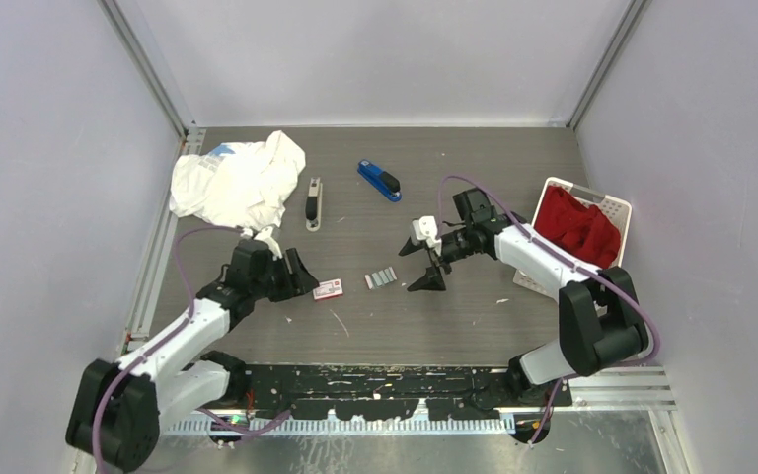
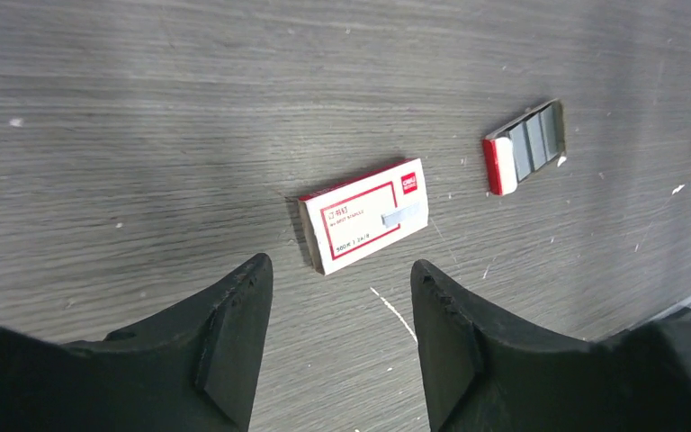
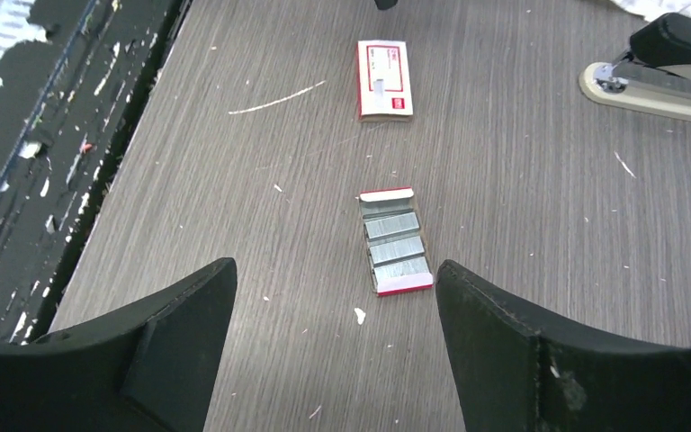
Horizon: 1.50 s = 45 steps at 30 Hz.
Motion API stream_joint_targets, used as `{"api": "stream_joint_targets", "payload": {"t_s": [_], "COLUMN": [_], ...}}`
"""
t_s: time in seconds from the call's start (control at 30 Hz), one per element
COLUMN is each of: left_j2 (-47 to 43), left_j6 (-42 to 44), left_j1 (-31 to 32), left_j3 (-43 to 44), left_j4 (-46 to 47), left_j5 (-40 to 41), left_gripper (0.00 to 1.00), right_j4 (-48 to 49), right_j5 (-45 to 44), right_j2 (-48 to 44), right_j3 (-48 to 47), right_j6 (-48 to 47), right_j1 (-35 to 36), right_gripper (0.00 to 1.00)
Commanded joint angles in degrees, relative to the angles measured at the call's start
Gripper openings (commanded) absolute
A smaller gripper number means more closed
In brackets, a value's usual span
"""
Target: Unload the staples from the stapler
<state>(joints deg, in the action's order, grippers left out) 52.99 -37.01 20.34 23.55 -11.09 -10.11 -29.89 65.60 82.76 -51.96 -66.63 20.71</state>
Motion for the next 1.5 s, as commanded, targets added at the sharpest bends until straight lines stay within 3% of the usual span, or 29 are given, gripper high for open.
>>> {"api": "stream_joint_targets", "payload": {"t_s": [0.0,0.2,0.4,0.83,1.47], "left_j2": [7.71,14.35,16.89,19.04,19.34], "left_j6": [-2.75,-1.96,-1.42,0.53,1.07], "left_j1": [-0.32,-0.47,-0.56,-0.58,-0.55], "left_j3": [1.64,3.31,3.58,5.41,5.27], "left_j4": [8.20,10.04,10.83,8.04,7.96], "left_j5": [-4.55,-1.93,-2.20,-3.84,-8.70], "left_gripper": [0.57,0.55,0.55,0.51,0.47], "right_j4": [-0.13,2.74,-1.23,-0.36,-3.40], "right_j5": [-4.86,-12.79,-18.07,-25.21,-26.38], "right_j2": [1.16,5.16,14.22,23.64,27.28], "right_j3": [-2.34,-2.82,-9.27,-15.92,-18.35], "right_j6": [-3.71,-5.31,-5.96,-3.15,-3.65], "right_j1": [2.97,8.85,13.44,14.56,16.51], "right_gripper": [0.86,0.86,0.84,0.79,0.49]}}
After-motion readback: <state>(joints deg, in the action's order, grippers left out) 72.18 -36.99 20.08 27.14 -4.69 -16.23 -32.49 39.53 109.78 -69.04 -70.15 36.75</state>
